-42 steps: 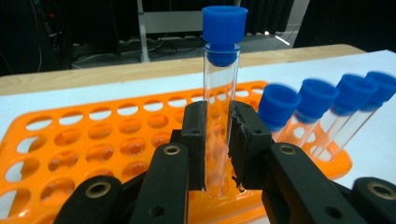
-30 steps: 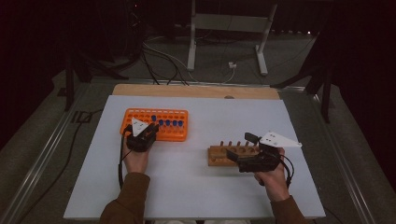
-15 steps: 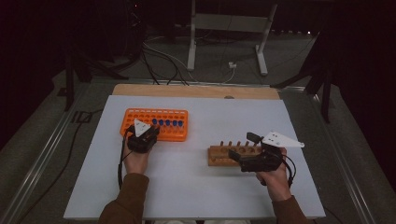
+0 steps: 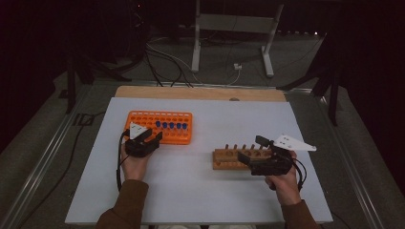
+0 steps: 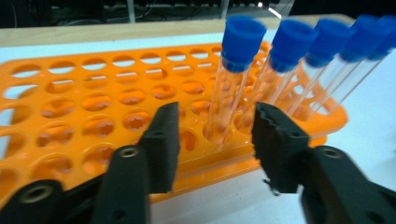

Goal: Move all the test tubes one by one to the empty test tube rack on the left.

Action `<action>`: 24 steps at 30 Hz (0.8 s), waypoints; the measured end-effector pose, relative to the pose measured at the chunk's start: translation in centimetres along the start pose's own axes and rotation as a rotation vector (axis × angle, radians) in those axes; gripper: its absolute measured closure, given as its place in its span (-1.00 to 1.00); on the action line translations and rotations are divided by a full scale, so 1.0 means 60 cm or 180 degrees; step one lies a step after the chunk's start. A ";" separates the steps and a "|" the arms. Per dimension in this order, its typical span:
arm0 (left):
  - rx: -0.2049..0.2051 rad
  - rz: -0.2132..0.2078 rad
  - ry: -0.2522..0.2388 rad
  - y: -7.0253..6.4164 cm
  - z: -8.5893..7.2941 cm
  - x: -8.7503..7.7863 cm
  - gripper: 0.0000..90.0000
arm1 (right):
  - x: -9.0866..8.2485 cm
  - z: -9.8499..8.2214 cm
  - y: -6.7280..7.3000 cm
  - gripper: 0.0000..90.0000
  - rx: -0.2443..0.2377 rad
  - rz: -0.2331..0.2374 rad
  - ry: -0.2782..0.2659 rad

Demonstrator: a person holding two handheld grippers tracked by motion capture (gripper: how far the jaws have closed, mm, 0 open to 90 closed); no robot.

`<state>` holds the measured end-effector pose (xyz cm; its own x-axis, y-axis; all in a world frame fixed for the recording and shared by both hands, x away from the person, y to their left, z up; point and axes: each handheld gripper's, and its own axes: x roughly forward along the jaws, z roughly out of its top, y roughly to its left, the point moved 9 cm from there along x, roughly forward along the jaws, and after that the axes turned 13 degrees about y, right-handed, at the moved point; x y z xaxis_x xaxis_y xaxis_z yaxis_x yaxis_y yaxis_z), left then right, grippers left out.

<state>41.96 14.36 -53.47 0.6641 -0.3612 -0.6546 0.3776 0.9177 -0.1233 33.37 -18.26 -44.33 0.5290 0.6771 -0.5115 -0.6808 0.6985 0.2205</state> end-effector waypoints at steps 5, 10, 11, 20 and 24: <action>0.0025 -0.0275 -0.0161 -0.006 0.007 -0.043 -0.08 | -0.002 -0.006 -0.003 -1.00 -0.0049 -0.0007 -0.0015; 0.0224 -0.0422 -0.0346 -0.025 0.009 -0.096 -0.36 | -0.004 -0.015 -0.018 -1.00 -0.0042 -0.0090 -0.0040; 0.0255 -0.0430 -0.0389 -0.030 0.008 -0.107 -0.41 | -0.005 -0.018 -0.022 -1.00 -0.0024 -0.0115 -0.0046; 0.0355 -0.0206 -0.0691 -0.036 -0.018 -0.169 -0.64 | -0.019 -0.035 -0.056 -1.00 0.0033 -0.0271 -0.0137; 0.0361 -0.0160 -0.0705 -0.030 -0.031 -0.186 -0.74 | -0.030 -0.038 -0.069 -1.00 0.0019 -0.0366 -0.0178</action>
<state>32.68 17.07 -47.30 0.7632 -0.4447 -0.4687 0.4754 0.8778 -0.0589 34.09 -22.92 -46.25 0.6311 0.6042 -0.4865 -0.6111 0.7736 0.1680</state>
